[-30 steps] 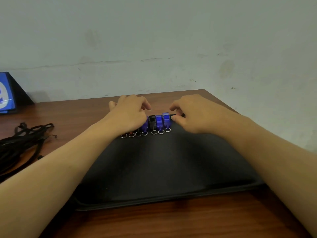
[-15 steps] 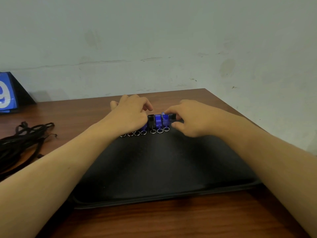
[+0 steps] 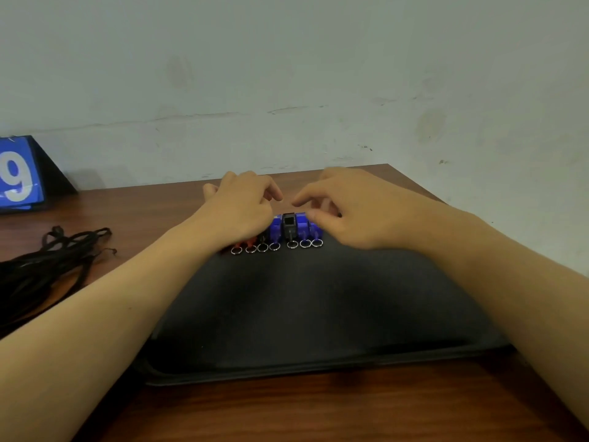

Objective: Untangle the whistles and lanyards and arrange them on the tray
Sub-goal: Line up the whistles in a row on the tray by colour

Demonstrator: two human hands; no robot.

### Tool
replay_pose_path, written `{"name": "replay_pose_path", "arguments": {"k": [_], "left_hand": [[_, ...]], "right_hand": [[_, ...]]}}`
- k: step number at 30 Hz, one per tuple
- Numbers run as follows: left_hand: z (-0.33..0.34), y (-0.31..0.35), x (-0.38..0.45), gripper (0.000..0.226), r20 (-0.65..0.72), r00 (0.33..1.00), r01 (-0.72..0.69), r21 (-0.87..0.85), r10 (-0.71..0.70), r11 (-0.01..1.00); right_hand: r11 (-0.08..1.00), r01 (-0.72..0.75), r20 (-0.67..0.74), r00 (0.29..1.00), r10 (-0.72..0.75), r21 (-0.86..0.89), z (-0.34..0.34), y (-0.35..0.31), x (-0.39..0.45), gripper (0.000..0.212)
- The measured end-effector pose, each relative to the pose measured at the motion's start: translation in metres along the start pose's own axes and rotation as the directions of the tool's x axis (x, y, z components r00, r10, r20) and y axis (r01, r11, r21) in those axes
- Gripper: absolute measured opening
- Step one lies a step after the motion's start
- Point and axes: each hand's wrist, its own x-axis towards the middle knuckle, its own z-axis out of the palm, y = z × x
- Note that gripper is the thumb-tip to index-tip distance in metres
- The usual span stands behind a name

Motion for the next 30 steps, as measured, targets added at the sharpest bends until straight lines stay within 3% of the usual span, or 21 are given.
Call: {"name": "replay_pose_path", "arguments": {"k": [3,8,13,18,23,30], "left_hand": [[0.004,0.003,0.001,0.031,0.004,1.0,0.013,0.037,-0.013,0.999],[-0.015,-0.005,0.003,0.039,-0.001,1.0,0.011,0.026,-0.011,1.0],[-0.054,-0.056,-0.002,0.036,0.086,0.98,0.179,0.038,-0.182,0.983],[-0.07,-0.09,-0.007,0.033,0.186,0.927,0.299,0.157,-0.326,0.941],[-0.073,-0.097,-0.014,0.035,0.065,0.909,0.401,0.126,-0.411,0.907],[-0.124,-0.131,-0.055,0.035,0.124,0.867,0.429,0.307,-0.483,0.85]], "right_hand": [[0.989,0.115,-0.049,0.993,-0.111,0.09,-0.002,-0.011,-0.004,0.029],[0.99,0.129,-0.008,0.992,-0.128,0.049,-0.003,-0.008,-0.004,0.031],[0.984,0.175,0.009,0.984,-0.175,0.03,-0.005,-0.01,-0.007,0.033],[0.92,0.364,-0.126,0.929,-0.348,0.142,-0.008,-0.022,-0.013,0.036],[0.907,0.396,-0.073,0.918,-0.389,0.142,-0.008,-0.02,-0.018,0.043],[0.895,0.443,-0.06,0.896,-0.44,0.06,-0.008,-0.023,-0.02,0.046]]}}
